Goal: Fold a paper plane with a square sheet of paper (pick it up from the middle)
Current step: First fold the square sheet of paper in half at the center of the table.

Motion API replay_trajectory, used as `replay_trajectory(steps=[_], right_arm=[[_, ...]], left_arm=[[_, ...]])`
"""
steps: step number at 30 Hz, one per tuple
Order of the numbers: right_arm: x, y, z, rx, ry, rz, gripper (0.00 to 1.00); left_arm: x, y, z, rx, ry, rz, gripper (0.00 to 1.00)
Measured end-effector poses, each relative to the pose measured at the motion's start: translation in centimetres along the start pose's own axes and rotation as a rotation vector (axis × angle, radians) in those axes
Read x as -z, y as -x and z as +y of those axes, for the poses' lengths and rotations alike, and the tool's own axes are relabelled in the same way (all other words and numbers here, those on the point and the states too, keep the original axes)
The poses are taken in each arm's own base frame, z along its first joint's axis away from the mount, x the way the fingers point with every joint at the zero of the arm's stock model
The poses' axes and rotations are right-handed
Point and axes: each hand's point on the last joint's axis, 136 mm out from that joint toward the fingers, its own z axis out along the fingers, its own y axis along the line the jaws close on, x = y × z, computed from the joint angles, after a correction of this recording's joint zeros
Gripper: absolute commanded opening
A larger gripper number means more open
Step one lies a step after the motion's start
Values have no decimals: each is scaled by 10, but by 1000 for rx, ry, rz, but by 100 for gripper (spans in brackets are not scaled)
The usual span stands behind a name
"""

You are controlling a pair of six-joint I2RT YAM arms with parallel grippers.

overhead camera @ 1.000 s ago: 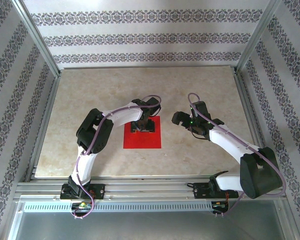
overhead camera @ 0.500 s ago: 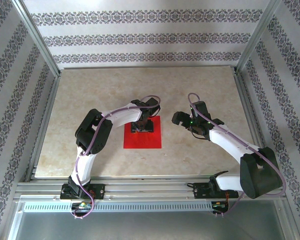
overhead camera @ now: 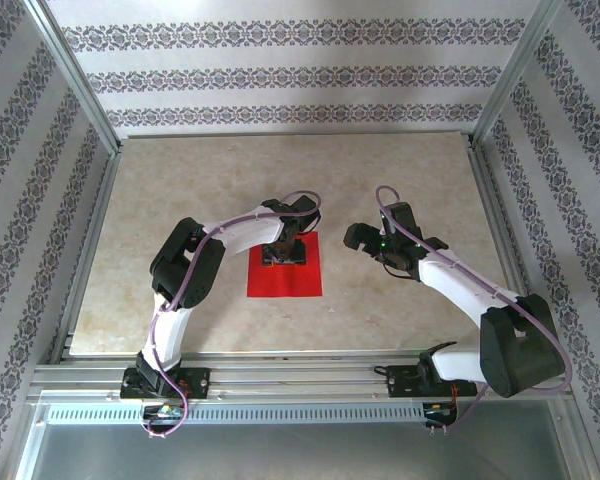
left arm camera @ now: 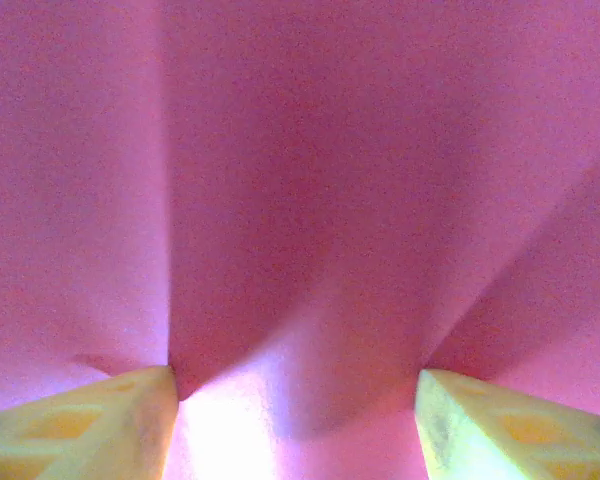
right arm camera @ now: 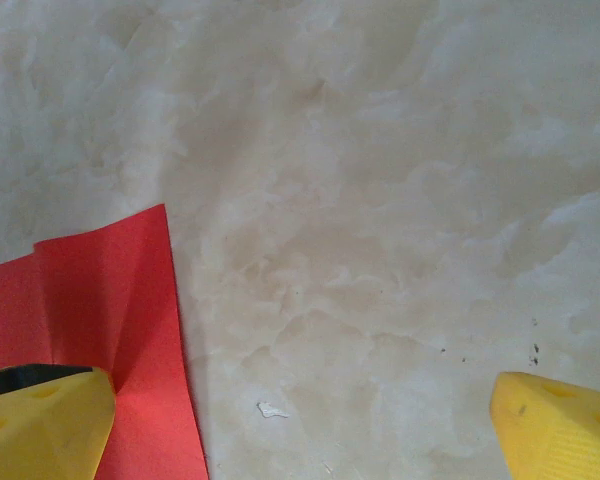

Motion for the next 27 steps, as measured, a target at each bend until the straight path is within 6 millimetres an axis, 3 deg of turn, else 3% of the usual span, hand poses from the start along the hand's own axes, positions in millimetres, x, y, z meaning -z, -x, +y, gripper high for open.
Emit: replay_trajectory(steps=[11, 14, 19, 21, 23, 27], right_arm=[[0, 0, 0, 0, 1, 0, 96], [0, -1, 2, 1, 12, 5, 96], [2, 3, 23, 14, 129, 16, 92], [4, 7, 33, 19, 188, 16, 89], [6, 9, 44, 26, 254, 20, 84], [2, 2, 61, 34, 362, 69, 69]], left_arm=[[10, -7, 3, -12, -27, 8, 34], [37, -5, -8, -23, -138, -17, 30], [111, 10, -30, -12, -491, -126, 29], [124, 15, -31, 2, -597, -144, 29], [122, 18, -31, 18, -681, -138, 30], [84, 12, -26, 55, -730, -54, 30]])
